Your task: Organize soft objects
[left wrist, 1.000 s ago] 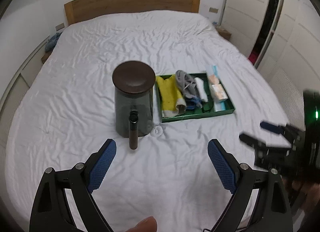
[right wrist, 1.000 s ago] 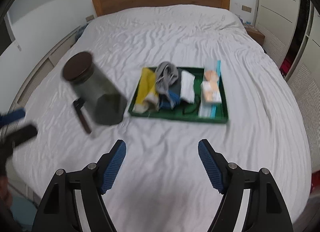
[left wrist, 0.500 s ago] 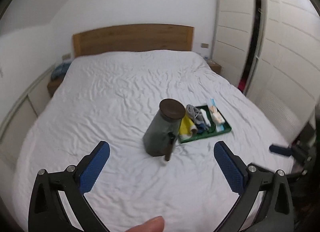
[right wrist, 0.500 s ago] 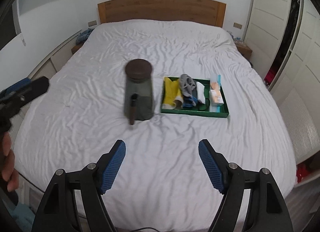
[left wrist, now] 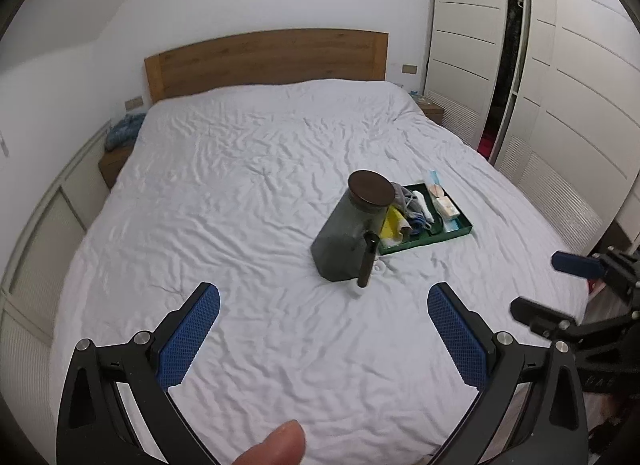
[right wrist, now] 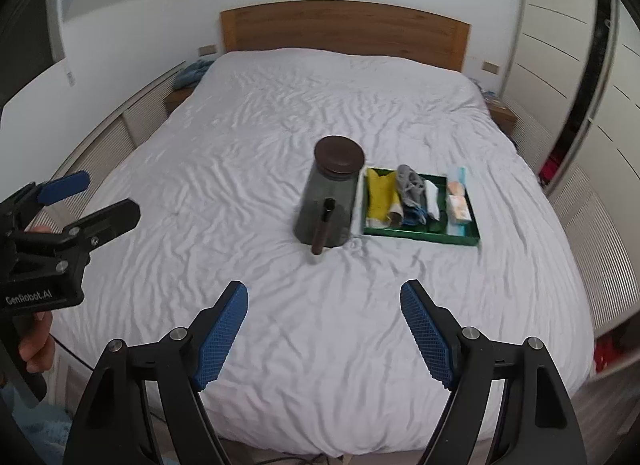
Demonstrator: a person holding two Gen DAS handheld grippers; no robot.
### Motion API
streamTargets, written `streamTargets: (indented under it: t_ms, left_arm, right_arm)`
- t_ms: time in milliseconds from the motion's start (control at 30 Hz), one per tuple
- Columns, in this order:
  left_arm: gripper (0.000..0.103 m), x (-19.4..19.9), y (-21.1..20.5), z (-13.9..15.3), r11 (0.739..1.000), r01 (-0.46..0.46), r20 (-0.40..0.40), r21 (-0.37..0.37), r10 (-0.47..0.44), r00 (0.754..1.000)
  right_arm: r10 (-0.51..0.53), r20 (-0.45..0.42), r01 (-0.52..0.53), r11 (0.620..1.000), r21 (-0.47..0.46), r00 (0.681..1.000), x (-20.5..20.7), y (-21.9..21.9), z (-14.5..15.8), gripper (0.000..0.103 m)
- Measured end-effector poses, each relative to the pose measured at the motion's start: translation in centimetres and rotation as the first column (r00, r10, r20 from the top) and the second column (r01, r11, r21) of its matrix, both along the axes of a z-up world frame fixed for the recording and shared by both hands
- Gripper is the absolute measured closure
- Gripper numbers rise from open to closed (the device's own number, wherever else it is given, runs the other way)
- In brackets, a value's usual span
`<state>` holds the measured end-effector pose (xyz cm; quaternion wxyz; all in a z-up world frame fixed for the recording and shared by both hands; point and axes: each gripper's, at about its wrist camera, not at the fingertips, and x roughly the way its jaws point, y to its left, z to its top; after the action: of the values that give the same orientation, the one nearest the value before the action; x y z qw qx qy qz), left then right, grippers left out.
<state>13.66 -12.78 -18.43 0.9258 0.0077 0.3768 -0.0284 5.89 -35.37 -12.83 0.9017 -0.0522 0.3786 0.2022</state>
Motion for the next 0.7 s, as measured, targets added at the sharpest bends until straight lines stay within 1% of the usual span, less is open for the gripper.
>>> streamTargets:
  t_ms: [133,267,400,600,700]
  left_arm:
    - [0.001,0.5,-0.2,-0.2,0.999,-0.032,-0.030,0.012,0.033,0.999]
    - [0.001,0.6,-0.6,-0.3,0.999,-0.037,-0.070,0.015,0.038,0.997]
    - [0.001,0.6,-1.7,-0.4,0.999,-0.014,-0.098,0.051,0.019,0.995]
    - [0.001,0.2,-2.5,0.1,1.000,0.010,-0.116,0.028,-0.006,0.993]
    - [0.001,0.2,-2.7,0.4,1.000,0.030,-0.124,-0.008,-0.030,0.992]
  right_arm:
    - [0.056,0.012,-0.056,0.998,-0.015,0.998,0.9,-0.6,0.4,0.024]
    - [0.056,-0.001,-0.056,0.998,0.005,0.998,2.2,-1.7,0.2,0.024]
    - [0.052,-0.022,-0.052,0.998,-0.024,0.998,2.9,-1.5,0.0,0.024]
    - [0.067,-0.028,-0.069,0.995,-0.078,0.997,3.2,-0.7,0.4,0.024]
    - [0.075,-0.034,-0.078,0.993,-0.087,0.997,3.1,-0.6,0.3,0.024]
